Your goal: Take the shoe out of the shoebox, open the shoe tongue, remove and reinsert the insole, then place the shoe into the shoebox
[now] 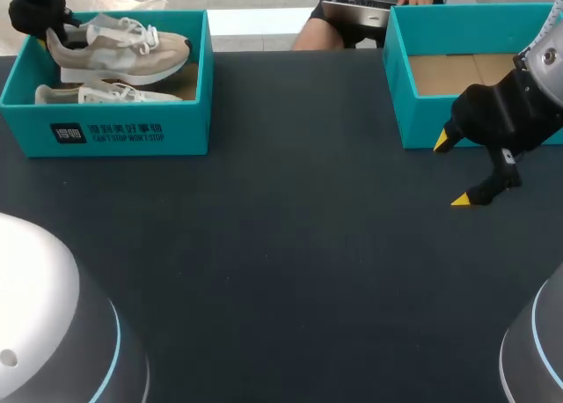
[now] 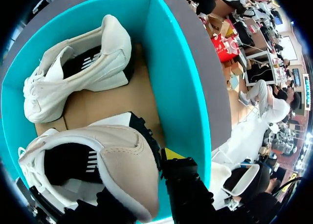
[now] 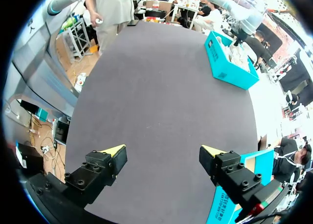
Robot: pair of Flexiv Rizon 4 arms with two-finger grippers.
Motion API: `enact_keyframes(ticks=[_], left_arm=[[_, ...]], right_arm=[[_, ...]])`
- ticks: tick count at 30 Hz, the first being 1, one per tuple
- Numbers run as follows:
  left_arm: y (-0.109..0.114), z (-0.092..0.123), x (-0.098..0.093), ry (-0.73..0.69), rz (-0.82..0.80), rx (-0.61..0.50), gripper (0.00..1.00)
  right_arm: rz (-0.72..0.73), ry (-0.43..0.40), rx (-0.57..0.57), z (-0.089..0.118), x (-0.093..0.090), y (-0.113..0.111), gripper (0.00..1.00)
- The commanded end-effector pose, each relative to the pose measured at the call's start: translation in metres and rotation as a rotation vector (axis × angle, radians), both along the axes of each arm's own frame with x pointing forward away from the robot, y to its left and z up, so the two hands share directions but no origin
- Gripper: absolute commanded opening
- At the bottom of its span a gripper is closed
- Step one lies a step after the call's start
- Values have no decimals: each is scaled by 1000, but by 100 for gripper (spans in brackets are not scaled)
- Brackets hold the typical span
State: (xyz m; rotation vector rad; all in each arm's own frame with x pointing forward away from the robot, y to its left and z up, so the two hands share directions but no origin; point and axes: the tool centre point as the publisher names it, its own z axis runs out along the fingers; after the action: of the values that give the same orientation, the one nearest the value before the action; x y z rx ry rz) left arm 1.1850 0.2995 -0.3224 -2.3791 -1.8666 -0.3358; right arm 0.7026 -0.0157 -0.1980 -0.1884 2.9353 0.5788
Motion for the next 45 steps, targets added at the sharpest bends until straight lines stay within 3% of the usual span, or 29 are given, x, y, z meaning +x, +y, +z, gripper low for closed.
enact_keyframes(ticks=[1,13,14,17,18,19,24,31,39,45], left_arm=[[0,-20,13,27,8,2,0],[3,-43,23,87,46,-13,0],[3,-43,23,92,46,-15,29],[2,-40,23,104,34,-20,65],[2,-37,22,106,30,-23,88],[2,-34,21,102,27,-27,99],[-1,-15,13,99,7,-66,100],[-17,22,-13,88,-52,-145,100],[-28,45,-56,-25,-42,-213,100],[-20,54,-92,-69,91,-272,100]], right_arm=[[0,1,-1,-1,1,1,100],[0,1,-1,-1,1,1,100],[0,1,-1,-1,1,1,100],[0,1,-1,-1,1,1,100],[0,1,-1,-1,1,1,100],[0,1,-1,-1,1,1,100],[0,1,-1,-1,1,1,100],[0,1,-1,-1,1,1,100],[0,1,-1,-1,1,1,100],[0,1,-1,-1,1,1,100]])
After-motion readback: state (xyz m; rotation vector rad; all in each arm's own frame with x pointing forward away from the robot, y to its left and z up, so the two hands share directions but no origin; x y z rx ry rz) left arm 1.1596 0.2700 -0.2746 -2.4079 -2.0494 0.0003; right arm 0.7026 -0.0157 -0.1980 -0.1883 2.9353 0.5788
